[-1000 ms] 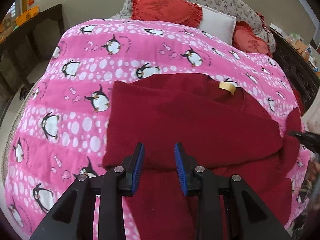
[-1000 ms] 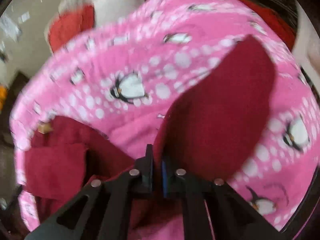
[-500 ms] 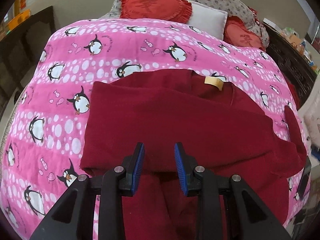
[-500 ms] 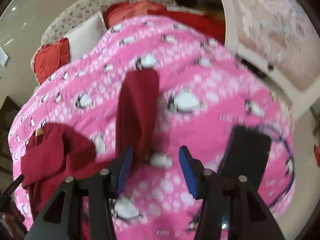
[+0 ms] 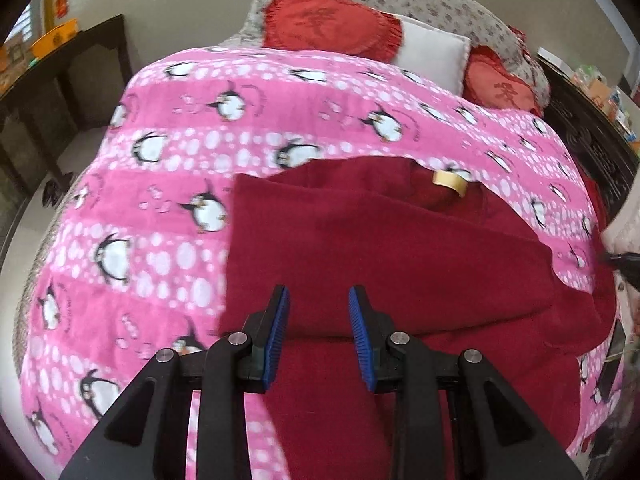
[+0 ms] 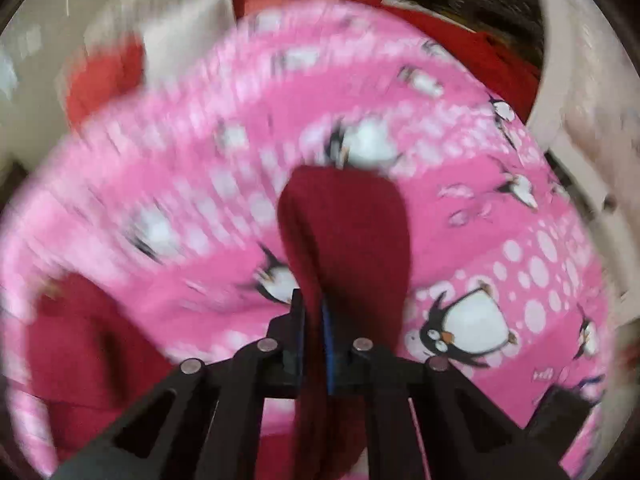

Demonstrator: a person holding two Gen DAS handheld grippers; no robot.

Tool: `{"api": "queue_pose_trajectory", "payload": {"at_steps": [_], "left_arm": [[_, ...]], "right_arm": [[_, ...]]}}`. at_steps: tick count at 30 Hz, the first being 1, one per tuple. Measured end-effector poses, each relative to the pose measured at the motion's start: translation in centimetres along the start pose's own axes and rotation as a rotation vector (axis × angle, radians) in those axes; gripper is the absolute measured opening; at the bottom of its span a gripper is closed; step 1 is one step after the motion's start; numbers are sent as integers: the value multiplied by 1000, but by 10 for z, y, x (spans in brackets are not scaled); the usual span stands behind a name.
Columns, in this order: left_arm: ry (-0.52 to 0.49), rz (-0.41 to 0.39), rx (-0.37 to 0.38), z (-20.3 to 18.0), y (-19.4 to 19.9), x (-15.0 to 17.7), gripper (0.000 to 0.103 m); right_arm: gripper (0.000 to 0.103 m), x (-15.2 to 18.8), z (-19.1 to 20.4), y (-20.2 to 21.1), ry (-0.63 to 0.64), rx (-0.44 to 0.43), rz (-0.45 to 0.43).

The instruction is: Fold small clothes

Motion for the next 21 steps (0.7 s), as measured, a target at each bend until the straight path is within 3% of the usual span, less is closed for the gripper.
{"api": "queue_pose_trajectory", "payload": {"at_steps": [2, 4, 6, 9, 12, 16, 21], "left_arm": [[18, -8, -11, 10, 1, -4, 10], [36, -24, -15, 17, 3, -9, 10], [56, -42, 1, 21, 8, -12, 10], [87, -65, 21, 27, 16, -17, 10], [100, -84, 32, 32, 24, -20, 10], [118, -113, 29, 45, 37, -22, 10], [150, -122, 16, 66, 41, -18, 10]], "right_arm": [[8, -9, -9, 54, -31, -110, -154], [8, -15, -13, 96, -57, -209, -246], [8, -22, -6, 123, -62, -336, -283], [8, -25, 35, 145, 16, -447, -292], [8, -23, 102, 151, 140, -540, -259], [8, -6, 211, 130, 317, -670, -144], [10, 59, 340, 60, 509, -726, 51]]}}
Point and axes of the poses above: each gripper's, at about its wrist camera, not at the fingertips, and y roughly against the way its jaws point, z to its left, x to its underside, the point moved 3 cm from there along -y, roughly the way its jaws point, and after that the axes turned 1 degree about y, right-handed, at the moved point
